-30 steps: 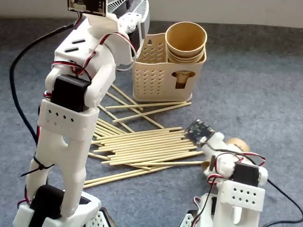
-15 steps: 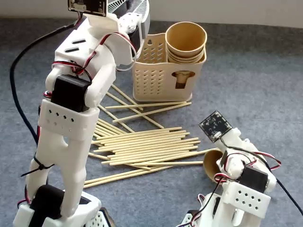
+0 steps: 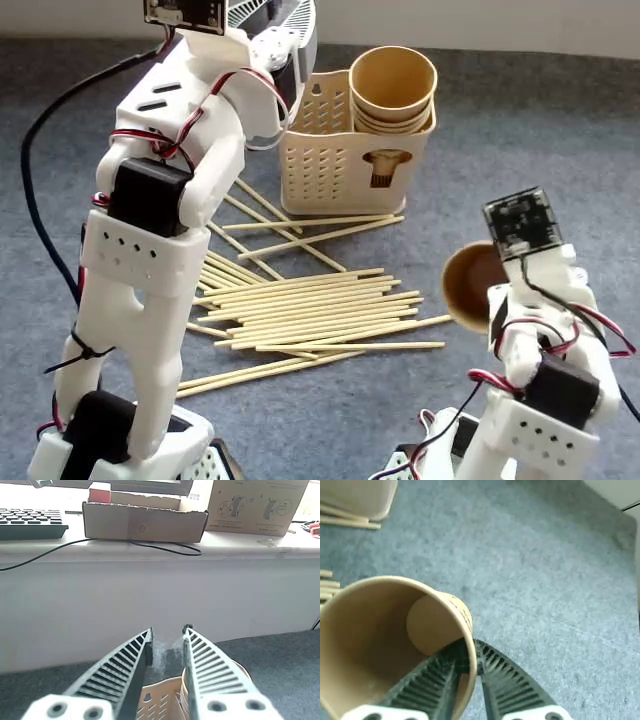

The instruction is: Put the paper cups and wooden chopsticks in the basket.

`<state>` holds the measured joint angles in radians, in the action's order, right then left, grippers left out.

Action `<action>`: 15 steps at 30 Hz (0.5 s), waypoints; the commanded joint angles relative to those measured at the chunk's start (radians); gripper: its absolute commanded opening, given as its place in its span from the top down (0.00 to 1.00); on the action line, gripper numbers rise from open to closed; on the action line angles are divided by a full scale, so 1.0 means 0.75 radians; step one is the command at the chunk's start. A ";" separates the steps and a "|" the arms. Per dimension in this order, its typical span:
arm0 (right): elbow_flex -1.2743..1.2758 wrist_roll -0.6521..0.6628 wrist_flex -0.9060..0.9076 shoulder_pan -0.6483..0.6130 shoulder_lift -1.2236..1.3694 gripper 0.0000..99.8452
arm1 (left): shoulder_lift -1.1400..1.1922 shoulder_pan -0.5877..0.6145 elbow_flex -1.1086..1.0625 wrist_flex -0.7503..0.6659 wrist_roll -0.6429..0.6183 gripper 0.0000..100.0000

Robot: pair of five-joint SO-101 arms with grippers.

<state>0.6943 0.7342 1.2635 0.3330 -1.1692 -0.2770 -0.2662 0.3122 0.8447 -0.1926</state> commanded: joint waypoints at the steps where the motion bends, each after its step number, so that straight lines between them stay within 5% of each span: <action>1: -0.175 -0.110 -0.019 -0.075 0.009 0.99 | -0.046 0.007 0.013 -0.004 -0.010 0.89; 9: -0.470 -0.362 -0.036 -0.292 0.013 0.99 | -0.052 0.009 0.013 -0.002 -0.010 0.89; 15: -0.539 -0.546 -0.296 -0.433 0.013 0.99 | -0.056 0.009 0.013 0.002 -0.012 0.89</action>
<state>0.3429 0.3828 1.1515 0.0552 -1.1753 -0.2770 -0.2662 0.3122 0.8447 -0.1926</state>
